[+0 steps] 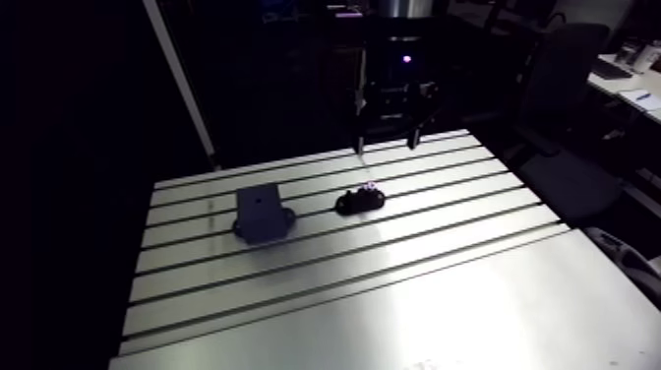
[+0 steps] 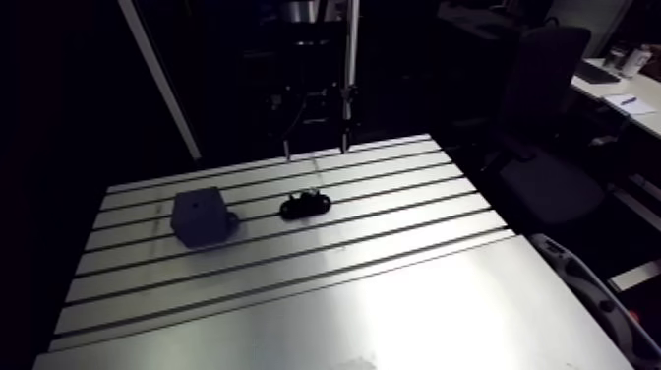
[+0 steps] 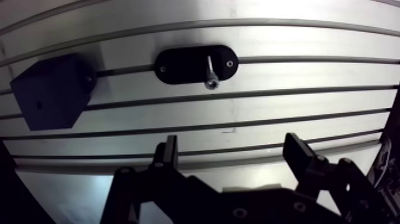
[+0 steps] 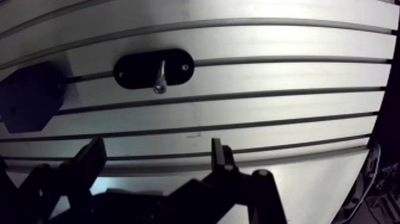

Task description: Pick up the M10 bolt and insert it into the hole until fully seated.

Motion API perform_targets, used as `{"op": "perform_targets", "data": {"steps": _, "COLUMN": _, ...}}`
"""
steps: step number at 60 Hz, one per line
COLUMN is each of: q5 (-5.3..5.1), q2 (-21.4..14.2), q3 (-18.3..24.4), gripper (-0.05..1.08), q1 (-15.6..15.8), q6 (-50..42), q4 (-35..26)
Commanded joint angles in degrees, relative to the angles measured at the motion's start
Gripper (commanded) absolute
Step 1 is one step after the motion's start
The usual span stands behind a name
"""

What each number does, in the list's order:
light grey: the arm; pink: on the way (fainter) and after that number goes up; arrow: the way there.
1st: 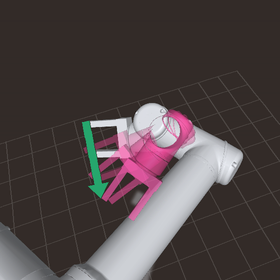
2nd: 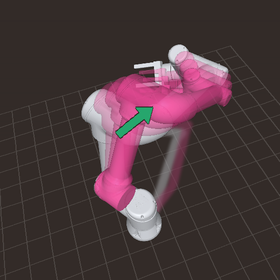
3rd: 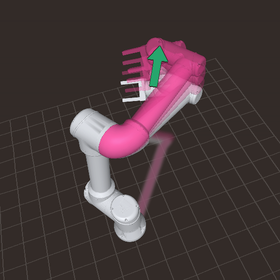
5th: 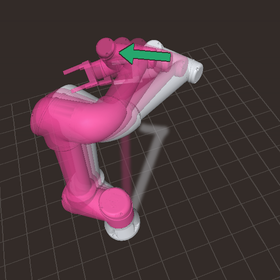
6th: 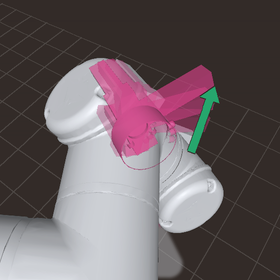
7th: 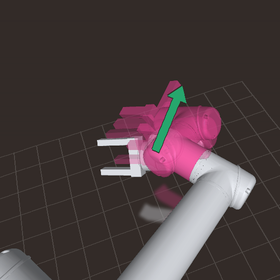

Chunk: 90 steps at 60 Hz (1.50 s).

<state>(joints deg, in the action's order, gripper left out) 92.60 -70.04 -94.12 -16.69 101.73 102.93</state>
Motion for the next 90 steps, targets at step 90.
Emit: {"op": "perform_targets", "data": {"steps": 90, "q5": -0.29, "q2": 5.93, "q3": -1.28, "gripper": 0.43, "q1": 1.4, "q6": 4.34, "q4": 4.96}}
